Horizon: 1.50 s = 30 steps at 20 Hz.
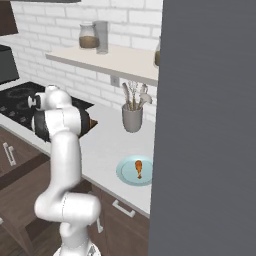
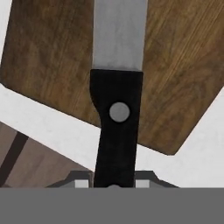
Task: Pick up the knife from the drawer and place it on the cutting board. Then place the meat from the plate to the cutting board.
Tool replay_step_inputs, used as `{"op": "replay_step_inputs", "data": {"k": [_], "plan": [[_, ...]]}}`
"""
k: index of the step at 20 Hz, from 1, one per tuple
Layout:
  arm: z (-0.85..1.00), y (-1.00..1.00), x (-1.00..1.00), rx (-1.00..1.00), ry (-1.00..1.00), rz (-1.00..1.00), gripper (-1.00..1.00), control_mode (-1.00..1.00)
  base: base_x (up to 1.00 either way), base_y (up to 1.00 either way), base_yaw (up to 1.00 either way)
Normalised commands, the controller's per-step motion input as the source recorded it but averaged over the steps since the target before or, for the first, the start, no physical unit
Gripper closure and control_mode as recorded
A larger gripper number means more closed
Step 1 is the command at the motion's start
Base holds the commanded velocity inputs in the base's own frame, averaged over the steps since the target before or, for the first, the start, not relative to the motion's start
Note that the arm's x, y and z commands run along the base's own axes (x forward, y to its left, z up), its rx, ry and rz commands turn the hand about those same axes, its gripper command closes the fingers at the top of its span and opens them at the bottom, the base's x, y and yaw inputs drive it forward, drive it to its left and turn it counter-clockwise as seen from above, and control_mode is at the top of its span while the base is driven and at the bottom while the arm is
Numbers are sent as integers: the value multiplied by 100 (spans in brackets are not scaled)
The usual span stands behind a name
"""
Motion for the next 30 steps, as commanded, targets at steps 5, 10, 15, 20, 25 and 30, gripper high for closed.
{"op": "replay_step_inputs", "data": {"k": [5,10,15,20,25,30], "plan": [[-45,2,54,0,0,-6,100,-100,0,0,0],[-41,2,47,0,-1,-7,100,-100,0,0,0],[-10,1,-6,0,-9,-3,-100,-100,0,0,0],[42,-43,-49,0,-22,0,-100,-100,0,0,0],[42,-81,-75,0,-25,2,-100,-100,0,0,0],[30,-97,-97,0,-25,8,-100,-100,0,0,0]]}}
